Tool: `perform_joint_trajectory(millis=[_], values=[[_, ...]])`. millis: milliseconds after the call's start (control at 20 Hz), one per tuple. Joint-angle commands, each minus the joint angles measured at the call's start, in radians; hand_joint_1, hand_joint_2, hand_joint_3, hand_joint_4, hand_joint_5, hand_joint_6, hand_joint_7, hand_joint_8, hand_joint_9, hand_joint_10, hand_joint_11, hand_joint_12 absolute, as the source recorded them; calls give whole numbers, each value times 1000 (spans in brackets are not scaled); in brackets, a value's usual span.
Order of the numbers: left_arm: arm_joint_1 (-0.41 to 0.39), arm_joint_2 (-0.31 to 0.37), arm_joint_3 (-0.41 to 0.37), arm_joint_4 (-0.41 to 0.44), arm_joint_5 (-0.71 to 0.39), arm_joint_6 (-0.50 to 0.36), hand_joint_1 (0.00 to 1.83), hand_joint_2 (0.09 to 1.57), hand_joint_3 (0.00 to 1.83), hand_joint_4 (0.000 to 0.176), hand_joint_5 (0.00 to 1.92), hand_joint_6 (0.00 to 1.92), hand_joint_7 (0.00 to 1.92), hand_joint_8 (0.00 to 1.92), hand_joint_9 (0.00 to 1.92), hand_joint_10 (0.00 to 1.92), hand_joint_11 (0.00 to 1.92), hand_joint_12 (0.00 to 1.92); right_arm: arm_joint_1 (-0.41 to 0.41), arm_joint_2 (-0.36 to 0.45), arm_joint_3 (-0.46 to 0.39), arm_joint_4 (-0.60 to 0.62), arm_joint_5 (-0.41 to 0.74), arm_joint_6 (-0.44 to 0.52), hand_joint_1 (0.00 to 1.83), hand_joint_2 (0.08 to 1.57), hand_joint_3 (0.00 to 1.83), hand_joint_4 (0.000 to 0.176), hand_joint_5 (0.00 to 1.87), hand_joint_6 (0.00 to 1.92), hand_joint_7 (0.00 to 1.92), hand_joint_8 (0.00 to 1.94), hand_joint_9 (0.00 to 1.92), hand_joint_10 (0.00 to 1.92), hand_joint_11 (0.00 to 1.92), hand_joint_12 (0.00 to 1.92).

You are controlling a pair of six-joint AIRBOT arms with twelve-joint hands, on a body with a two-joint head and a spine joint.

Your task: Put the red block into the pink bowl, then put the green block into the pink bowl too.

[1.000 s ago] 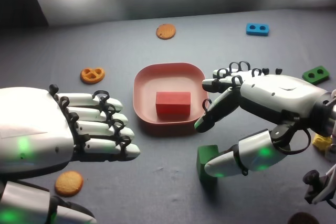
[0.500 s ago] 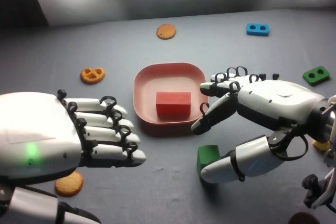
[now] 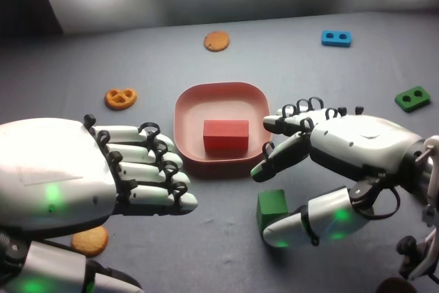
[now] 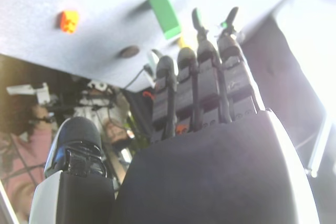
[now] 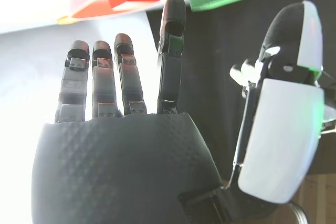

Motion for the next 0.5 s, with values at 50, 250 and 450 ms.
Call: perform_joint_trajectory(millis=[50,250,450], values=[[-15,3,-3,-34,-52,-3,0,1266,3,0,255,0,196,0,119,2,0,152,-9,0,5,-26,93,1,654,770,11,154,756,0,68,1,0,0,0,0],[-15,3,-3,-34,-48,-3,0,1268,1,0,280,2,221,3,139,2,0,200,-17,-14,27,-26,96,1,635,778,12,153,785,12,44,0,0,0,0,0],[-24,0,-3,-34,-37,-3,0,1265,0,0,308,4,254,7,180,7,0,283,-26,-22,34,-43,109,0,658,783,11,147,784,8,59,10,0,0,0,0]])
